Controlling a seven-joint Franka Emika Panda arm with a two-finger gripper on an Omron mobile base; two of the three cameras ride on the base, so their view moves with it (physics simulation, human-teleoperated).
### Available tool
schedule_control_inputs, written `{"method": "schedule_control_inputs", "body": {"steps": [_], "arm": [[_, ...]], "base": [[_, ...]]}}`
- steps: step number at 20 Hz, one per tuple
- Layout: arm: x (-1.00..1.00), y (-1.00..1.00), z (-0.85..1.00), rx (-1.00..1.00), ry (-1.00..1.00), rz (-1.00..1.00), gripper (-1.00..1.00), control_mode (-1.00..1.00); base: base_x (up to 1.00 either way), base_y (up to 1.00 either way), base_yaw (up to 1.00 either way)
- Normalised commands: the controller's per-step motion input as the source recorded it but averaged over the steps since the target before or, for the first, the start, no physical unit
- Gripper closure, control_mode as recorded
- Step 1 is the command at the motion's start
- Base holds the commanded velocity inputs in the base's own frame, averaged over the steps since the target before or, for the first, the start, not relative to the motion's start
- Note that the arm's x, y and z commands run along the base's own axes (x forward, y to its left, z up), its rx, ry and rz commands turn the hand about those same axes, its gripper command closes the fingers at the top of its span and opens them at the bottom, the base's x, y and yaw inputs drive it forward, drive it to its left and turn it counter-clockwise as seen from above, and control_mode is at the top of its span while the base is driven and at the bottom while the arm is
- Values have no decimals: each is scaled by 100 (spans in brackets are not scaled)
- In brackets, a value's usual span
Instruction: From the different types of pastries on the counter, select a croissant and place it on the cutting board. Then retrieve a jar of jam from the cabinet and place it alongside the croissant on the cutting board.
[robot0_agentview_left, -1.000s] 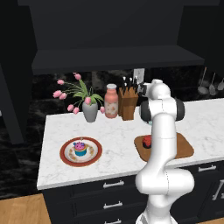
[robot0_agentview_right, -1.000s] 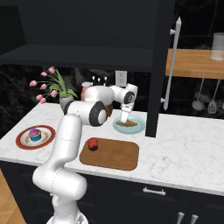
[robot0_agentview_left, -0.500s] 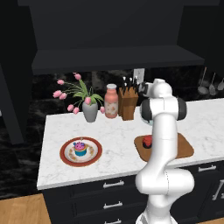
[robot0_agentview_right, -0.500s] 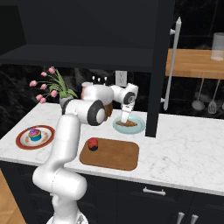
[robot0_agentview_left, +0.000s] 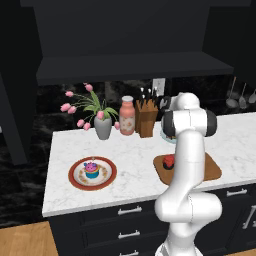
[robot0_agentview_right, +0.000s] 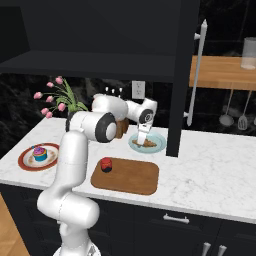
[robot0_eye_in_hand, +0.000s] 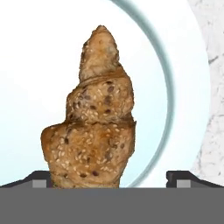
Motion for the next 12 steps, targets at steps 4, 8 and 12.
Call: {"method": "schedule_control_inputs", "body": {"steps": [4,8,12], "arm": [[-1,0,-14,-4,-11,-2,-100,-100],[0,0,0,-4,-20,0,-100,-100],[0,0,-1,-3,-13,0,100,-100]], "base": [[0,0,0],[0,0,0],[0,0,0]]}}
